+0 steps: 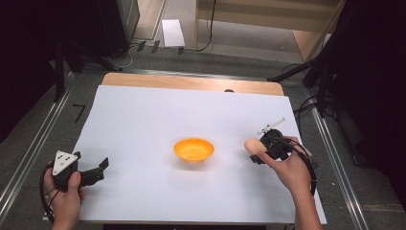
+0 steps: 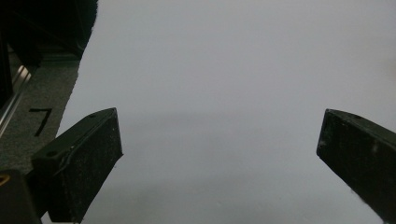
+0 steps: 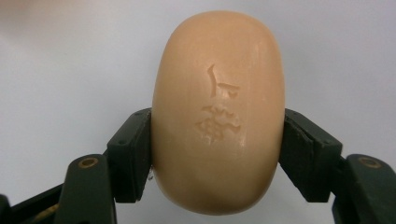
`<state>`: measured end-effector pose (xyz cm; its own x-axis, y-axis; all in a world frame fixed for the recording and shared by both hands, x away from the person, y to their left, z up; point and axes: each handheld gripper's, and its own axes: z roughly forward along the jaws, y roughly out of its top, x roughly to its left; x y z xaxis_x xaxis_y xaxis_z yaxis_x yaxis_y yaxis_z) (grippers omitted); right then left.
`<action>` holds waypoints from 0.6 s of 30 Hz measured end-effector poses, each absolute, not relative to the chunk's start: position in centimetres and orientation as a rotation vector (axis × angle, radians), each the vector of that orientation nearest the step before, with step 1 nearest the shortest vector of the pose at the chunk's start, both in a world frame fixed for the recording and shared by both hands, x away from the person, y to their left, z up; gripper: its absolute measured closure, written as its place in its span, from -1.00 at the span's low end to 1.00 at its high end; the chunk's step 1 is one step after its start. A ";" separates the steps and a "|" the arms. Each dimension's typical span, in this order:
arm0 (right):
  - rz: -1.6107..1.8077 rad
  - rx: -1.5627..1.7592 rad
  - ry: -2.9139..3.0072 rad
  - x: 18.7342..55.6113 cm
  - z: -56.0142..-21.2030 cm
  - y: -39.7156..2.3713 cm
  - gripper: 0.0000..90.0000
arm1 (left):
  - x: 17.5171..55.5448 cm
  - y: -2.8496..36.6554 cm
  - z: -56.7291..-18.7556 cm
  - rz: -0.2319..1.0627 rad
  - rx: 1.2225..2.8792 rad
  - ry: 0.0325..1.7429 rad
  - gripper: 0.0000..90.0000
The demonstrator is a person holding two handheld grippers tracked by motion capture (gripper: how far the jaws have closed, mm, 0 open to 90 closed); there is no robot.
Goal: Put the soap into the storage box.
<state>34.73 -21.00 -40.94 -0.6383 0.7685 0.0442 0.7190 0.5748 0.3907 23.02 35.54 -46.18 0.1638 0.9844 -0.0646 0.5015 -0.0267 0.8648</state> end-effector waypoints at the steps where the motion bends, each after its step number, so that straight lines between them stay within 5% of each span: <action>1: 0.589 1.224 2.691 34.7 -40.5 -20.6 -0.25 | 23.0 35.5 -46.2 0.768 1.645 1.449 -0.99; 18: 0.627 0.888 2.835 34.9 -38.8 -17.3 -0.25 | 23.0 35.5 -46.2 0.767 1.648 1.448 -0.99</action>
<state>34.94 -17.26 -38.85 -0.8238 0.5664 0.0229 0.5232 0.7442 0.4151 23.02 35.54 -46.18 0.1631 0.9847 -0.0606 0.5030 -0.0302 0.8638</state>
